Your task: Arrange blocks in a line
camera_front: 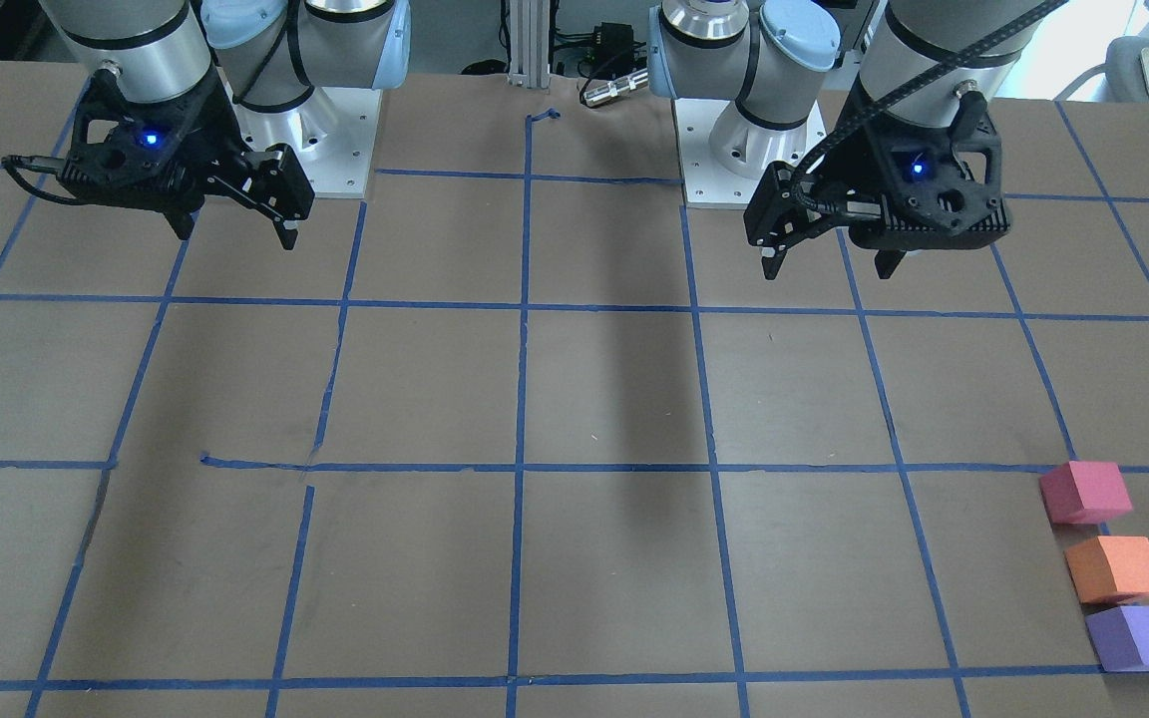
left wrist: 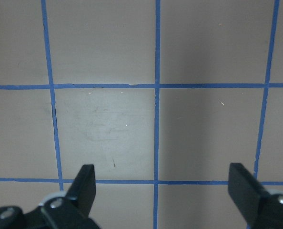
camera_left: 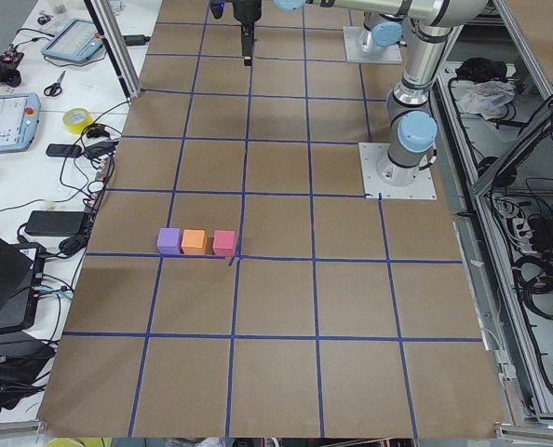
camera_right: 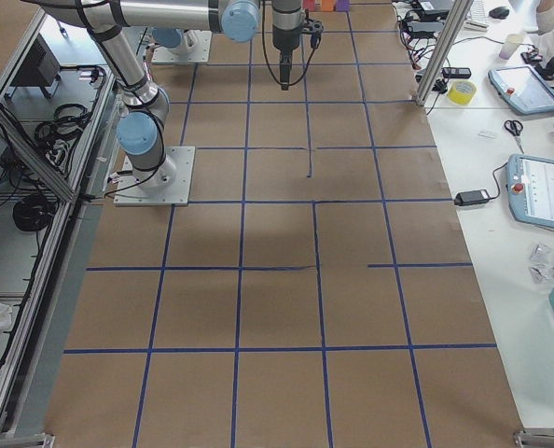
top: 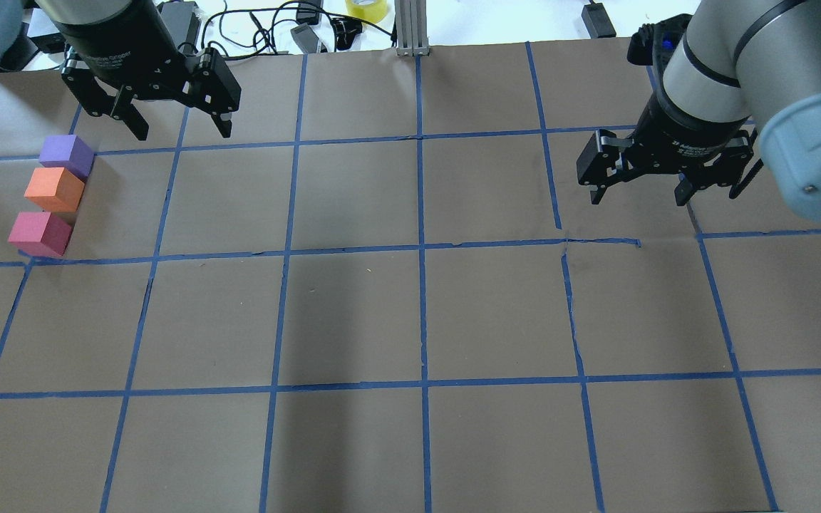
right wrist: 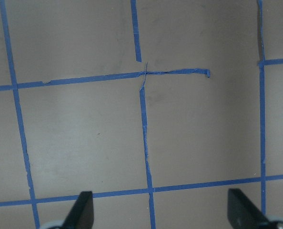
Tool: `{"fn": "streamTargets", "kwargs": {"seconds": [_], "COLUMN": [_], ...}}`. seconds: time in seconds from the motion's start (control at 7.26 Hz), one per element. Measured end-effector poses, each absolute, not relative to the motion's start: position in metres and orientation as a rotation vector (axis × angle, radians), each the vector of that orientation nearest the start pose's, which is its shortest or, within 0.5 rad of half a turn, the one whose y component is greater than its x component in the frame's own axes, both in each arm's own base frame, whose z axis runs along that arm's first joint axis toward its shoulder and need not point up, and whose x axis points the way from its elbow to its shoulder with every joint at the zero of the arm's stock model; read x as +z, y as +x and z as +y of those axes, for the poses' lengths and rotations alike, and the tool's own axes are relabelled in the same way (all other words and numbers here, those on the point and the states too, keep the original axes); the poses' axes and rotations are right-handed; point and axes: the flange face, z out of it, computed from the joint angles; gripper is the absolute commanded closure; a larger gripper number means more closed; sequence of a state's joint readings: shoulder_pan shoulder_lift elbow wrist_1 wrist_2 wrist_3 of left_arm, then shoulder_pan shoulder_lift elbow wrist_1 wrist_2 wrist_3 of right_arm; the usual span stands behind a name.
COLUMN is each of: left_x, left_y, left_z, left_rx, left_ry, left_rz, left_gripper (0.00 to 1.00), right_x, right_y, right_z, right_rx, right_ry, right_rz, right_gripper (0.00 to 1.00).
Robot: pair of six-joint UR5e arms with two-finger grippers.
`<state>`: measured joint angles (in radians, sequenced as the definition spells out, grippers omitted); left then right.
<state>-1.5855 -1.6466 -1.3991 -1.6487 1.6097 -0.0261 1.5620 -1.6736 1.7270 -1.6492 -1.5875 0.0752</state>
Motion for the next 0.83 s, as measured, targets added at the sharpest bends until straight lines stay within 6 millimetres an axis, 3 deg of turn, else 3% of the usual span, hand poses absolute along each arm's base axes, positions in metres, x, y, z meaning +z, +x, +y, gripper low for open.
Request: {"fn": "streamTargets", "kwargs": {"seconds": [0.83], "left_x": [0.5314], "left_y": [-0.1378], "left_z": [-0.5158], "left_rx": [-0.044], "left_ry": [-0.016], "left_rz": [3.102], "left_gripper": [0.0], "right_x": [0.4669], "right_y": [0.1275], "right_z": [-0.4515], "right_rx": [-0.039], "right_ry": [0.131], "right_rz": [3.154], "right_gripper": [0.0]}}
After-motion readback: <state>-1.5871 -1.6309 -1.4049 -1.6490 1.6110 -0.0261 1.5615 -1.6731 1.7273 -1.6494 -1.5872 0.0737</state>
